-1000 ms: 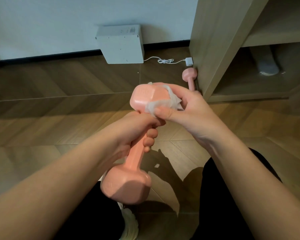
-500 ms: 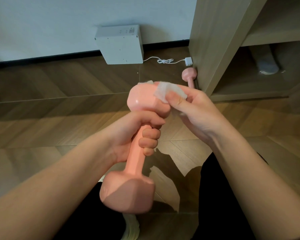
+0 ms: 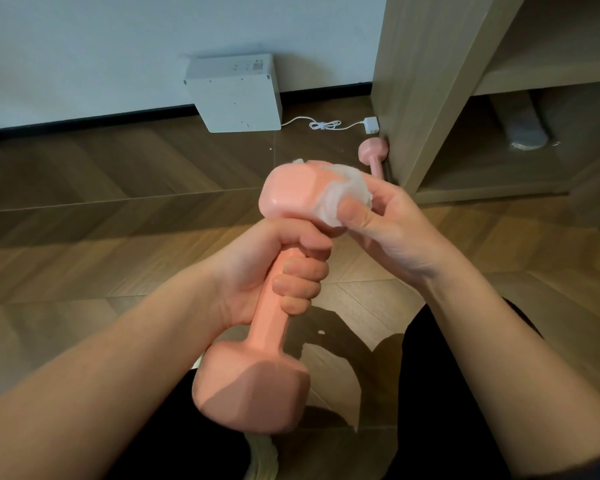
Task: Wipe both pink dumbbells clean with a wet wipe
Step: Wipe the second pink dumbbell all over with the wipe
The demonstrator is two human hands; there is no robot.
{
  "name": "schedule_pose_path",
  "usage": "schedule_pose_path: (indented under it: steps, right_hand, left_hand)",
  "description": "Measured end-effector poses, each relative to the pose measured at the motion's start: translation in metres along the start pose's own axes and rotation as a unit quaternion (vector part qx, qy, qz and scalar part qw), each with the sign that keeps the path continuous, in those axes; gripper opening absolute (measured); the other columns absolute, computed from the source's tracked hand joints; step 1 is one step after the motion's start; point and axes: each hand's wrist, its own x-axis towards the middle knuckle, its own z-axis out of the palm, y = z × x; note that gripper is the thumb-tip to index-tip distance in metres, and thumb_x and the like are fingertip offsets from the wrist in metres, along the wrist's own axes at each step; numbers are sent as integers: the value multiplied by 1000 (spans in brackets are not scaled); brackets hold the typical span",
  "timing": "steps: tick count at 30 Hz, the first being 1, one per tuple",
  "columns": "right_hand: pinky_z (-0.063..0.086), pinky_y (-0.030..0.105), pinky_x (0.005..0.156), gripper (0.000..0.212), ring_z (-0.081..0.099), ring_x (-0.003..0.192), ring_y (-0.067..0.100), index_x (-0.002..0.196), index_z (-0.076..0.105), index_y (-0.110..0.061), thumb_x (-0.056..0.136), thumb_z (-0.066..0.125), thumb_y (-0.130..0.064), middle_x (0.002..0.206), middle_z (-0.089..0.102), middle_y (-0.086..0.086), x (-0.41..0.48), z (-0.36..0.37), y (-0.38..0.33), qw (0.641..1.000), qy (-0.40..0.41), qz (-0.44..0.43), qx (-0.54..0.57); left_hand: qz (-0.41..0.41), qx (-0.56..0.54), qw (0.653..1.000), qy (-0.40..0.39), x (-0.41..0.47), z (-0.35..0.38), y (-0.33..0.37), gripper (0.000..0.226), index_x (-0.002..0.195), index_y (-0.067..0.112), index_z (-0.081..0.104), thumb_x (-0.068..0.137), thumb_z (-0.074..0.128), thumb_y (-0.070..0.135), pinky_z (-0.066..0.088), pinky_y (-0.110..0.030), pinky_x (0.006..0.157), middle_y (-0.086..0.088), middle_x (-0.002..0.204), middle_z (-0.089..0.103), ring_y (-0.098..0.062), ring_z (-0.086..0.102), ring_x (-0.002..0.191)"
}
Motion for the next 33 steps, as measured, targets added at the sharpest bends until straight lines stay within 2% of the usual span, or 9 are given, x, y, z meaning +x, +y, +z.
schedule_pose_path:
  steps: [4, 7, 13, 17, 21, 25, 28, 31, 33]
  right_hand:
    - [50, 24, 87, 54, 60, 108, 11, 129, 54, -20, 76, 60, -30, 109, 67, -7, 2, -4, 0, 998, -24, 26, 54]
    - [50, 21, 85, 46, 61, 101, 7, 128, 52, -16, 82, 46, -20, 104, 70, -9, 1, -5, 2, 994, -21, 30, 100]
    - [49, 12, 69, 51, 65, 86, -2, 115, 56, -13, 69, 55, -36, 88, 72, -14, 2, 1, 4, 993, -20, 45, 105]
    - [52, 25, 89, 69, 59, 114, 16, 121, 61, -25, 60, 78, -52, 113, 66, -2, 6, -6, 9, 992, -64, 67, 87]
    - [50, 30, 93, 80, 54, 119, 24, 122, 60, -22, 54, 86, -54, 117, 62, 5, 9, -12, 16, 986, -87, 92, 111]
    - [53, 28, 85, 76, 59, 110, 23, 118, 64, -14, 56, 88, -48, 110, 66, 6, 8, -14, 19, 987, -56, 85, 122]
    - [54, 23, 79, 61, 65, 96, 12, 110, 68, -16, 58, 85, -43, 97, 71, -3, 7, -13, 18, 991, -24, 84, 99]
    - [52, 24, 86, 47, 65, 101, 9, 108, 72, -23, 63, 75, -39, 98, 72, -11, 8, -8, 19, 996, 16, 75, 35]
    - [51, 26, 91, 40, 64, 105, 8, 107, 72, -29, 67, 71, -38, 100, 72, -15, 7, -5, 18, 997, 32, 64, 14]
  left_hand:
    - [-6, -40, 998, -38, 3, -2, -1, 28, 53, 15, 46, 79, 56, 14, 34, -16, 37, 4, 42, 44, -6, 42, 31]
    - [0, -14, 1000, -23, 1, 1, -2, 29, 51, 15, 47, 79, 53, 15, 35, -16, 36, 4, 42, 42, -6, 41, 31]
    - [6, 16, 1000, 22, 0, 3, -1, 31, 50, 16, 44, 80, 50, 11, 32, -16, 36, 4, 41, 38, -6, 37, 30]
    - [-15, 42, 999, 8, 0, 5, -3, 27, 52, 15, 48, 78, 52, 15, 38, -16, 36, 3, 42, 42, -6, 41, 31]
    - [-41, 56, 997, 16, 0, 11, -3, 20, 60, 13, 50, 77, 59, 16, 45, -18, 40, -1, 50, 46, -9, 45, 36]
    - [-27, 130, 983, 126, 6, 21, -3, 17, 76, 12, 53, 88, 60, 23, 48, -23, 48, -4, 57, 48, -12, 49, 46]
    - [43, 235, 936, 257, 16, 24, -8, 15, 98, 5, 57, 93, 57, 19, 46, -23, 46, -7, 61, 50, -13, 49, 46]
    - [87, 292, 894, 328, 22, 21, -14, 15, 101, 0, 59, 93, 57, 13, 41, -23, 44, -8, 61, 50, -12, 47, 41]
    - [102, 292, 890, 334, 21, 18, -14, 15, 102, 2, 60, 92, 57, 13, 39, -24, 43, -7, 60, 49, -12, 44, 41]
